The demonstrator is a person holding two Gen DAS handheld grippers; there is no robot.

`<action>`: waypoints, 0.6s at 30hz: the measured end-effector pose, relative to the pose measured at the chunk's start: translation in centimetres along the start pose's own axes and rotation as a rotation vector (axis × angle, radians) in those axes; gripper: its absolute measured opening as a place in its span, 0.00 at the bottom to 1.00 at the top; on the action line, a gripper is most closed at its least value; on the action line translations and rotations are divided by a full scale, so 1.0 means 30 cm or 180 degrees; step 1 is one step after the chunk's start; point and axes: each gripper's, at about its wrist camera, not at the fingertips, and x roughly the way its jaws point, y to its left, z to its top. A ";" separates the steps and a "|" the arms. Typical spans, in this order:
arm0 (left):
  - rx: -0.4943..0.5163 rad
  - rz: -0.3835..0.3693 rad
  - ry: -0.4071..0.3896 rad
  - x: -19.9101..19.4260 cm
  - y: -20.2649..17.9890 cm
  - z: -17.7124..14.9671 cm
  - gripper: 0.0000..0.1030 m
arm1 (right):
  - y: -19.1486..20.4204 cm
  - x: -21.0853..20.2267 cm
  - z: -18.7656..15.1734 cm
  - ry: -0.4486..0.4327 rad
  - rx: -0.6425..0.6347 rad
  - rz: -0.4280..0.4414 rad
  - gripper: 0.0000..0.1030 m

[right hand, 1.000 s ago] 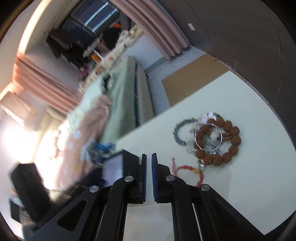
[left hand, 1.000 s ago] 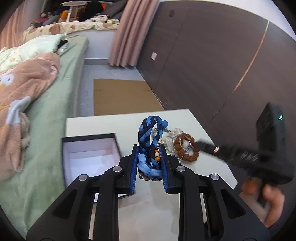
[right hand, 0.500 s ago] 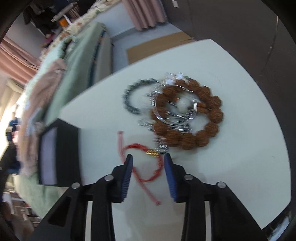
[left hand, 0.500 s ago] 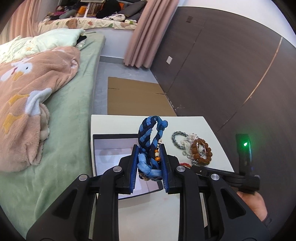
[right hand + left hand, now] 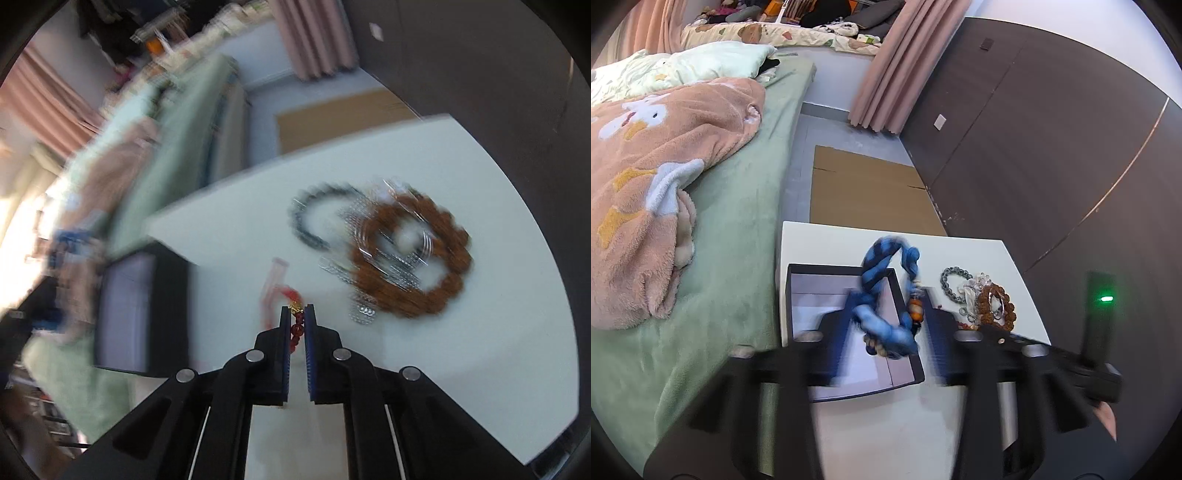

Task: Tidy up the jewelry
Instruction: 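Carry both bracelets into the black box and open both grippers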

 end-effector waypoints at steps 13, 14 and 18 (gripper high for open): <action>-0.0226 0.0342 -0.0131 -0.058 0.101 0.039 0.83 | 0.214 -0.097 0.026 -0.0539 -0.0088 0.1099 0.07; -0.0240 0.0358 -0.0134 -0.059 0.108 0.041 0.84 | 0.233 -0.093 0.027 -0.0539 -0.0074 0.1223 0.07; -0.0304 0.0376 -0.0125 -0.058 0.130 0.040 0.89 | 0.303 -0.044 0.026 -0.0431 -0.0133 0.1412 0.13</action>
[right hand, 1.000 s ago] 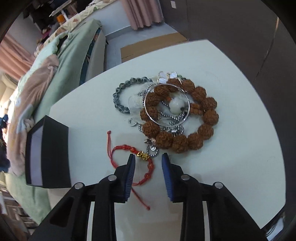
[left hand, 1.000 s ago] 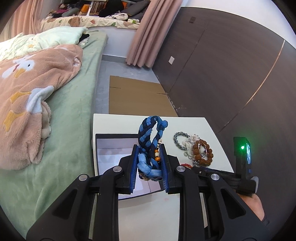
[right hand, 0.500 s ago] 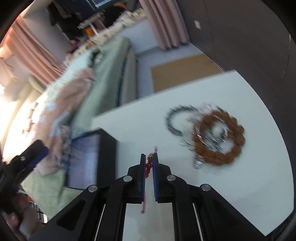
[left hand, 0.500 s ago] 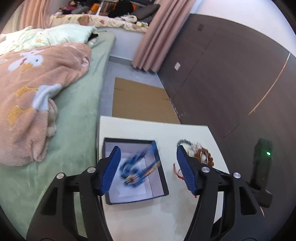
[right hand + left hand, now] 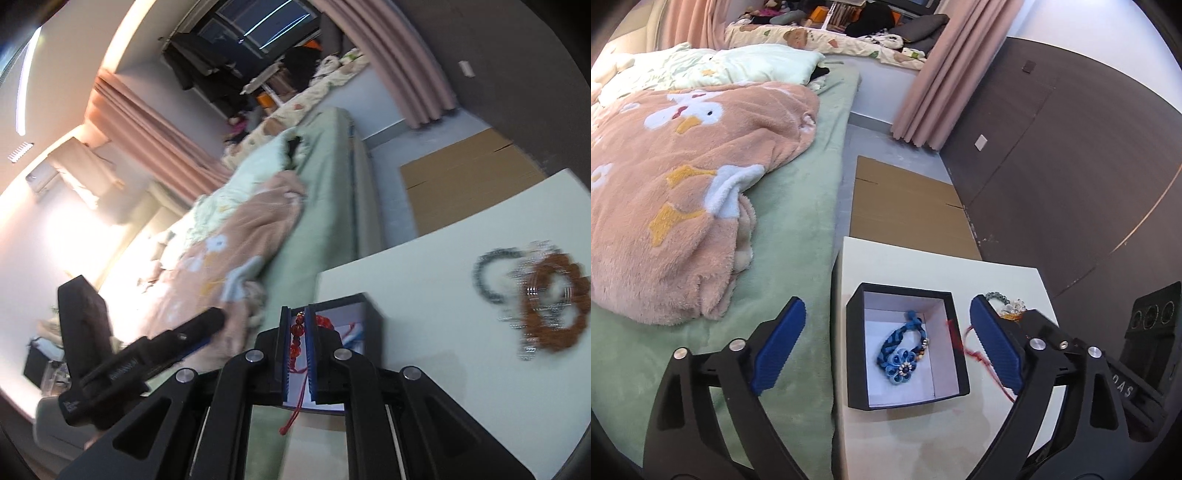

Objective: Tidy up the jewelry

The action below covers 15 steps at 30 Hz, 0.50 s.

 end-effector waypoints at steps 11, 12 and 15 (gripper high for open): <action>-0.0079 0.0000 0.0007 0.003 0.015 0.005 0.90 | -0.062 -0.021 -0.012 -0.0019 0.0074 -0.0454 0.71; -0.0072 -0.0001 0.0013 0.006 0.010 0.003 0.90 | -0.072 -0.033 -0.010 -0.0020 0.0091 -0.0481 0.71; -0.0037 -0.0014 0.0029 0.013 -0.010 -0.002 0.90 | -0.105 -0.081 -0.001 -0.0059 0.0122 -0.0674 0.77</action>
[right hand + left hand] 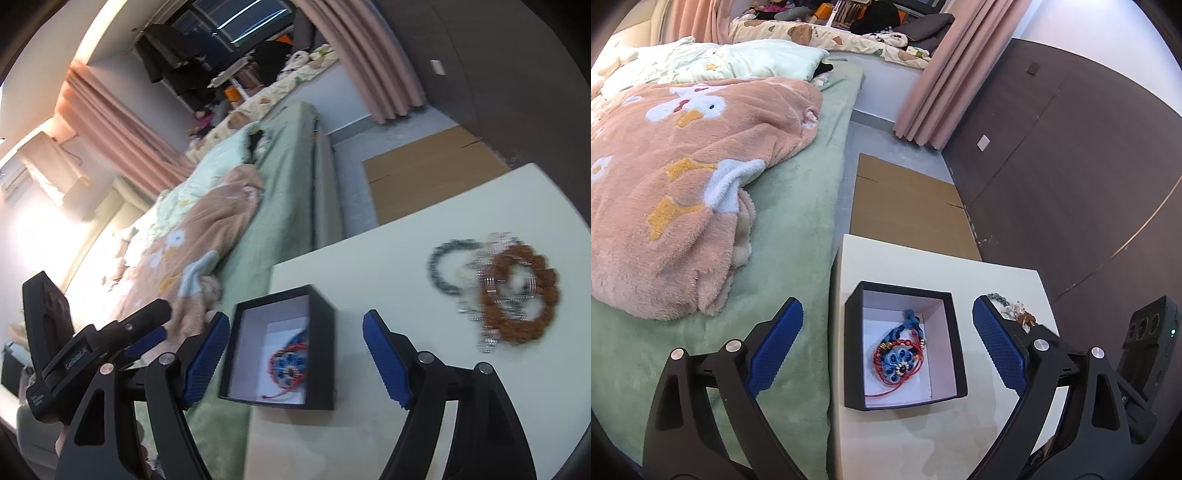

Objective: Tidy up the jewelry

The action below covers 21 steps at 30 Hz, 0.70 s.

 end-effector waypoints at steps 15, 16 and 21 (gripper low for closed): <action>0.0320 -0.0118 0.0128 0.072 -0.198 -0.072 0.90 | -0.308 -0.143 0.046 0.0041 0.0619 -0.0541 0.84; 0.0342 -0.0133 0.0142 0.080 -0.215 -0.077 0.90 | -0.326 -0.144 0.047 0.0056 0.0669 -0.0544 0.84; 0.0430 -0.0222 0.0224 0.112 -0.288 -0.093 0.90 | -0.410 -0.150 0.050 0.0106 0.0866 -0.0591 0.77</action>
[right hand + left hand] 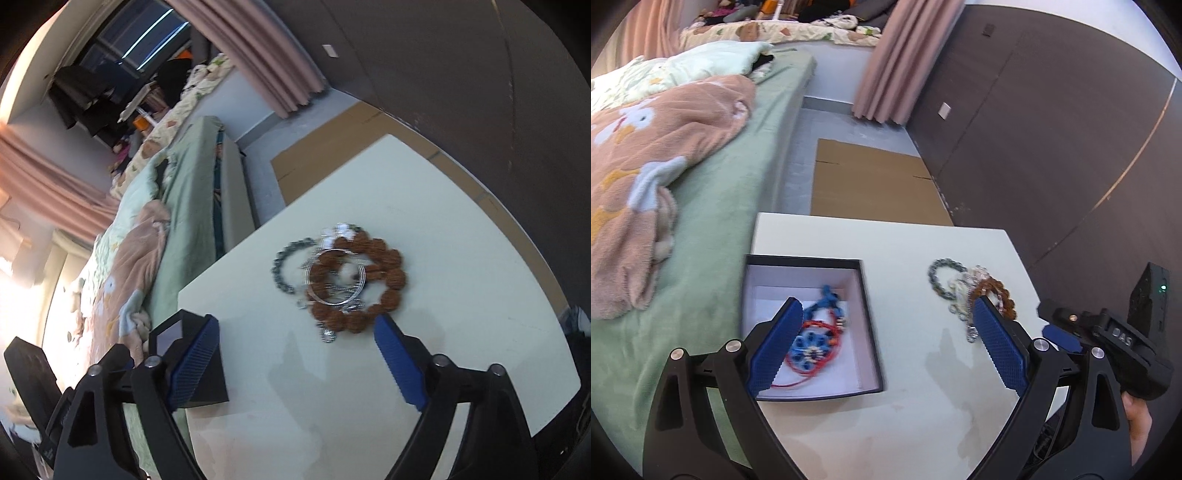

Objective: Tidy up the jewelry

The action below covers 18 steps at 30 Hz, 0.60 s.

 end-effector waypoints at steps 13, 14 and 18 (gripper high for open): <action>0.0490 -0.0029 0.0168 0.137 -0.258 0.022 0.90 | -0.202 0.025 0.086 0.0105 0.0822 0.0030 0.46; 0.0568 -0.0002 0.0187 0.154 -0.285 0.019 0.90 | -0.213 0.022 0.092 0.0111 0.0842 0.0014 0.43; 0.0804 0.0118 0.0330 0.235 -0.372 0.008 0.90 | -0.247 0.012 0.105 0.0159 0.0879 0.0031 0.36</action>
